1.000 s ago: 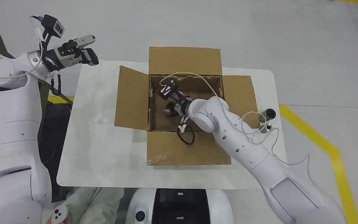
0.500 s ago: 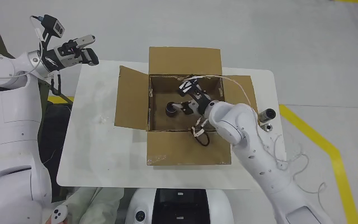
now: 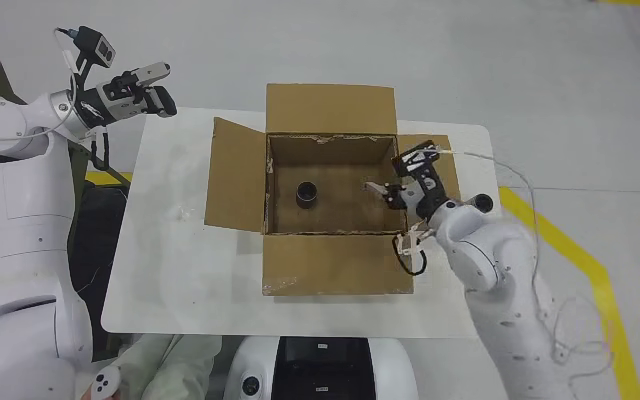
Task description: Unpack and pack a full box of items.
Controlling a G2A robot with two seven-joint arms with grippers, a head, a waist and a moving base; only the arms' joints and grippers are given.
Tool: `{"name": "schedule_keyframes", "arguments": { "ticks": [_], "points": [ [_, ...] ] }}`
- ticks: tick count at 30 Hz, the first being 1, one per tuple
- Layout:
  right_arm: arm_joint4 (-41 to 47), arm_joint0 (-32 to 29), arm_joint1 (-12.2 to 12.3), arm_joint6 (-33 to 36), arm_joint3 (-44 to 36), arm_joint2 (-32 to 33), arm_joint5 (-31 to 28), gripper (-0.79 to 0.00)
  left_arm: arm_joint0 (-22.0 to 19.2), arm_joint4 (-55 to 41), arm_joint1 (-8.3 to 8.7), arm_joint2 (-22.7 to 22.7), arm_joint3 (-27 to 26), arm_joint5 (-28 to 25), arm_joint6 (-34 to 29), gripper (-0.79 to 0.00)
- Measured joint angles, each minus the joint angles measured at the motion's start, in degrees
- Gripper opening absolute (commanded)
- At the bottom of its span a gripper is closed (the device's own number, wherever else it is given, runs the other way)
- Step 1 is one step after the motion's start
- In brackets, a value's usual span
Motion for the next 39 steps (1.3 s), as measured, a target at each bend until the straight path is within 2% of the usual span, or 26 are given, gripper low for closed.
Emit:
{"name": "schedule_keyframes", "arguments": {
  "ticks": [7,22,29,39],
  "points": [
    [-0.52,-6.14,0.8,-0.66,-3.96,6.3,2.4,-0.08,0.0,0.0,0.0,0.0,0.0,0.0,0.0,0.0],
    [3.33,-16.49,1.73,-1.94,-6.49,18.65,7.68,-0.099,0.0,0.0,0.0,0.0,0.0,0.0,0.0,0.0],
    [4.43,-18.69,1.95,-1.45,-5.06,22.42,10.24,-0.117,0.0,0.0,0.0,0.0,0.0,0.0,0.0,0.0],
    [6.91,-17.63,2.32,-0.23,0.25,24.09,9.57,-0.154,0.0,0.0,0.0,0.0,0.0,0.0,0.0,0.0]
  ]
}}
